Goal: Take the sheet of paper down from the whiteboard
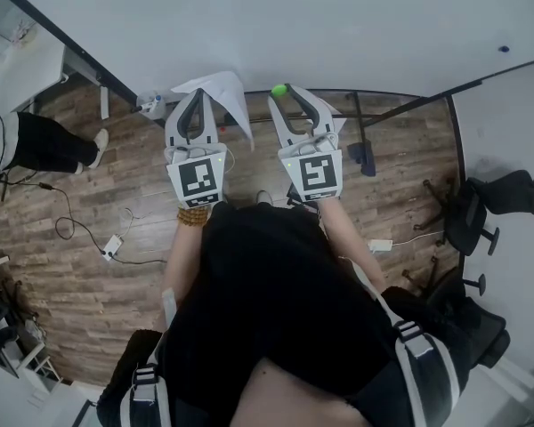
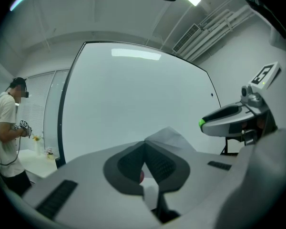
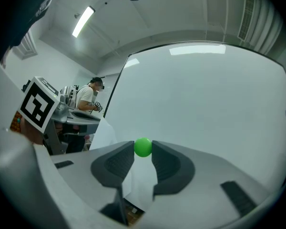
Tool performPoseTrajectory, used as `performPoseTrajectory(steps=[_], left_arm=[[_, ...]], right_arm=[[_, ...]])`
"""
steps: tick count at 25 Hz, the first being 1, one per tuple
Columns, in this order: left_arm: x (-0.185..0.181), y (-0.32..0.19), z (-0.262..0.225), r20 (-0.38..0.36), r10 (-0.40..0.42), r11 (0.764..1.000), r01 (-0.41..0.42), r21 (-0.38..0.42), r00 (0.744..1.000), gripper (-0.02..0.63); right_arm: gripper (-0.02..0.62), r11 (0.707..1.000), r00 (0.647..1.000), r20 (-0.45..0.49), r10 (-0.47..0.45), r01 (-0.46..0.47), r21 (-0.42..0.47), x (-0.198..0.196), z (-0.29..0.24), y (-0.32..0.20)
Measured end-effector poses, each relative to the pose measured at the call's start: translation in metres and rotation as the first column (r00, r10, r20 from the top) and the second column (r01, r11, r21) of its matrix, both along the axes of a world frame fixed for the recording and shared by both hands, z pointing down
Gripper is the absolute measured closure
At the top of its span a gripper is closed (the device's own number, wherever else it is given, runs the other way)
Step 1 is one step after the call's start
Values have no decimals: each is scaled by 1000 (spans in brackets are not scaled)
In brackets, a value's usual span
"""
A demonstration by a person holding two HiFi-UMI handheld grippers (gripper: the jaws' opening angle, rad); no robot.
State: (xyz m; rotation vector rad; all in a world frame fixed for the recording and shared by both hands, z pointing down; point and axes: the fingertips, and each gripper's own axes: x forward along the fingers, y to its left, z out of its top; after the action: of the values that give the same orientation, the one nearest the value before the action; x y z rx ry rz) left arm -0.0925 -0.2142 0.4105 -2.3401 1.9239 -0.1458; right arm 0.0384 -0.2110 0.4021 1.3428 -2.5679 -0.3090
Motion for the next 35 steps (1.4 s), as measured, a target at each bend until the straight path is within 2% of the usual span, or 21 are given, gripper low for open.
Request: performPoseTrajectory(steps=[24,35], left_arm=[[4,0,2,-1,6,1000,-6,-7,1000,598],[15,0,-8,-1,65,997,-65,32,998,598]], right_arm=[[486,999,1000,-20,23,-24,-43,14,7,-3],[486,995,998,-4,56,-57,-78,34,12,-2]])
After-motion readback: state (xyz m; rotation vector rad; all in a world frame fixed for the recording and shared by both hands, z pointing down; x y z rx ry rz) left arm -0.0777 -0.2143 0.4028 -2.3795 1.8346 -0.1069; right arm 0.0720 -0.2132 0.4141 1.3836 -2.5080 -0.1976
